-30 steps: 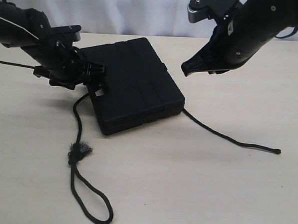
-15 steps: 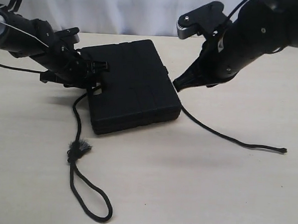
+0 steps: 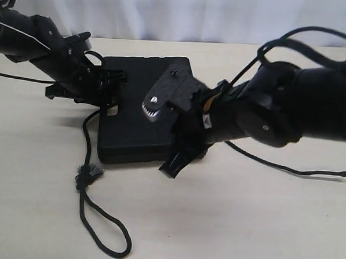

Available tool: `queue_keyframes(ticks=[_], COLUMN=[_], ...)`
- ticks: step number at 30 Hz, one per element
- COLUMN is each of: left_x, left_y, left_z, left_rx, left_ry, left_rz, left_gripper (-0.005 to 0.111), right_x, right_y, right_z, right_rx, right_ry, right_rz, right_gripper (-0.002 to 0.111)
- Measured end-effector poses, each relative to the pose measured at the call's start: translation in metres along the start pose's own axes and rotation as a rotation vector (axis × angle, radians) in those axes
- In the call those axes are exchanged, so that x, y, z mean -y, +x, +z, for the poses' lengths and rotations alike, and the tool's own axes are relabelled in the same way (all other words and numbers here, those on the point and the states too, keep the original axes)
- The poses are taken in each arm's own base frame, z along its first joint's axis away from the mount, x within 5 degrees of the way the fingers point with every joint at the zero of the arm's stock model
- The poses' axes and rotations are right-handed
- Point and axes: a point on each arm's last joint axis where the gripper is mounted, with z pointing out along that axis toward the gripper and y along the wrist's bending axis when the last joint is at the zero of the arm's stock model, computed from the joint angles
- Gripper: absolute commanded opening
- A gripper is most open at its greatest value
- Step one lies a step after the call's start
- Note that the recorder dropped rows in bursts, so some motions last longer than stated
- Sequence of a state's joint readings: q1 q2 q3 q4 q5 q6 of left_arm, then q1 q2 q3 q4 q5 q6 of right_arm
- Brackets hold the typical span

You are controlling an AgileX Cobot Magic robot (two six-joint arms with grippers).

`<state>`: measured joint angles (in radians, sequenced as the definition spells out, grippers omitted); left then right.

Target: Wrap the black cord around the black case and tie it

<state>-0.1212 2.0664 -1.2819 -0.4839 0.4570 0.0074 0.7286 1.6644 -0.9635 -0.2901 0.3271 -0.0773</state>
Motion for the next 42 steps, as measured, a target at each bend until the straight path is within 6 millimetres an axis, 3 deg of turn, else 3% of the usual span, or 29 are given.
queue_keyframes(ticks=[4, 8, 10, 15, 22, 28, 34, 38, 39, 41, 42], left_x=[0.006, 0.012, 0.014, 0.018, 0.02, 0.02, 0.02, 0.02, 0.02, 0.021, 0.021], left_y=[-0.003, -0.005, -0.006, -0.006, -0.005, -0.005, -0.004, -0.004, -0.004, -0.004, -0.004], left_z=[-0.016, -0.034, -0.04, -0.049, -0.051, -0.051, -0.051, -0.051, -0.051, -0.051, -0.051], left_rx=[0.01, 0.026, 0.026, 0.031, 0.026, 0.026, 0.024, 0.022, 0.022, 0.019, 0.013], left_ry=[0.017, 0.034, 0.038, 0.047, 0.051, 0.049, 0.051, 0.052, 0.053, 0.062, 0.07], left_rz=[0.015, 0.038, 0.048, 0.06, 0.065, 0.069, 0.066, 0.065, 0.064, 0.05, 0.04], left_gripper=[0.001, 0.001, 0.001, 0.001, 0.001, 0.001, 0.001, 0.001, 0.001, 0.001, 0.001], right_x=[-0.02, -0.024, -0.024, -0.037, -0.073, -0.074, -0.057, -0.04, -0.037, -0.029, -0.027], right_y=[-0.006, -0.009, -0.009, -0.009, -0.011, -0.018, -0.039, -0.048, -0.048, -0.042, -0.035], right_z=[0.001, 0.001, 0.001, 0.01, 0.029, 0.029, 0.016, -0.003, -0.007, -0.017, -0.021], right_rx=[0.089, 0.131, 0.132, 0.119, 0.147, 0.183, 0.04, -0.161, -0.211, -0.353, -0.389], right_ry=[-0.029, -0.03, -0.03, -0.059, -0.127, -0.124, -0.07, -0.013, 0.001, 0.04, 0.059], right_rz=[-0.11, -0.171, -0.178, -0.208, -0.302, -0.303, -0.304, -0.271, -0.273, -0.281, -0.273], right_gripper=[0.041, 0.071, 0.079, 0.079, 0.079, 0.066, 0.061, 0.037, 0.02, 0.005, 0.005])
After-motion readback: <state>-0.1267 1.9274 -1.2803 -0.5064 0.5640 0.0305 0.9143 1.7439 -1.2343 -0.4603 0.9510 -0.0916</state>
